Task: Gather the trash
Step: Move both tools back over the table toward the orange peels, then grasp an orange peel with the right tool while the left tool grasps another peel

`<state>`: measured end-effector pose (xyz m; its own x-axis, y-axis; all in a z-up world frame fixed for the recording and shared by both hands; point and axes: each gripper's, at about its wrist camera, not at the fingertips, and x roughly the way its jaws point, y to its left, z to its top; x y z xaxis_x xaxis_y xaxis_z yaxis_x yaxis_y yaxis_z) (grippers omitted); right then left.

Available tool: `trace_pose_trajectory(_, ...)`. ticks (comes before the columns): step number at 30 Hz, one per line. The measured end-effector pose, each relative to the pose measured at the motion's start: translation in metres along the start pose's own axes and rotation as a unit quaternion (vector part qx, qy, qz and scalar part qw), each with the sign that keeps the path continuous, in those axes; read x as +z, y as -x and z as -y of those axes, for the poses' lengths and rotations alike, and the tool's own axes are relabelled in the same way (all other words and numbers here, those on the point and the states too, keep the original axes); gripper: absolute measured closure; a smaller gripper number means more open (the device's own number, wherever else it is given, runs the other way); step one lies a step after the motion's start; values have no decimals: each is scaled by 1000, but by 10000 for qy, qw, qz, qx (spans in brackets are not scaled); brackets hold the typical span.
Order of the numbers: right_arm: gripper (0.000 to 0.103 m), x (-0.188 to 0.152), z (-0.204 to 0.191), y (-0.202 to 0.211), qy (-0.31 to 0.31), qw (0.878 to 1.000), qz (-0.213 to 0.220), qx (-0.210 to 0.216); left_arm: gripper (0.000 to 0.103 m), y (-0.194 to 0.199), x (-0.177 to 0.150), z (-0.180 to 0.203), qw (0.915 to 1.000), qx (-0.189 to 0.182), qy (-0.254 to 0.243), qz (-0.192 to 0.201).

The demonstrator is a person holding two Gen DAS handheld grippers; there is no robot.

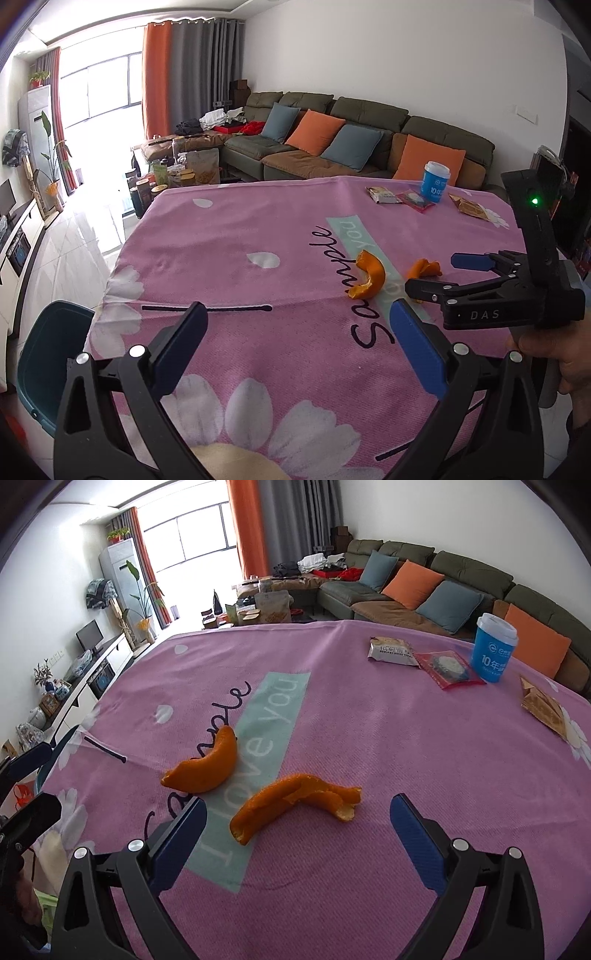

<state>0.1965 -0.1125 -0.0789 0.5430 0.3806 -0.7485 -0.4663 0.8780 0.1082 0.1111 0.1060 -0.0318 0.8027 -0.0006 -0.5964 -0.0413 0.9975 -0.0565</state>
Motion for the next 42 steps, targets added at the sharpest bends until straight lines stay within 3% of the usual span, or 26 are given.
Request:
trace_pose_trajectory(8,8,8,3,-19,453,9983,-333,145,6,-23,5,-1,9998,-101,26,-166)
trace_pose_trajectory(13,19,6,5,-20,681,9967,-386,212,6,-31,4,1,9996,-113,51,-241)
trace_pose_trajectory(14,27,6,6,-18,667,9968,-363,237,6,-31,3,1,9996,-116,59,-266)
trace_pose_trajectory(19,43,5,13,-13,524,9976,-296,350,6,-38,7,5,9995,-137,15,-284)
trace_pose_trajectory(24,68,5,18,-10,463,9979,-237,385,6,-43,13,12,9996,-164,-33,-235)
trace_pose_trajectory(27,78,6,22,-11,399,9981,-204,431,6,-48,19,17,9995,-212,-77,-240)
trace_pose_trajectory(36,89,8,33,-6,143,9980,-61,607,6,-70,28,33,9984,-309,-235,-421)
trace_pose_trajectory(42,91,5,46,4,-84,9978,66,652,6,-83,29,48,9964,-448,-476,-548)
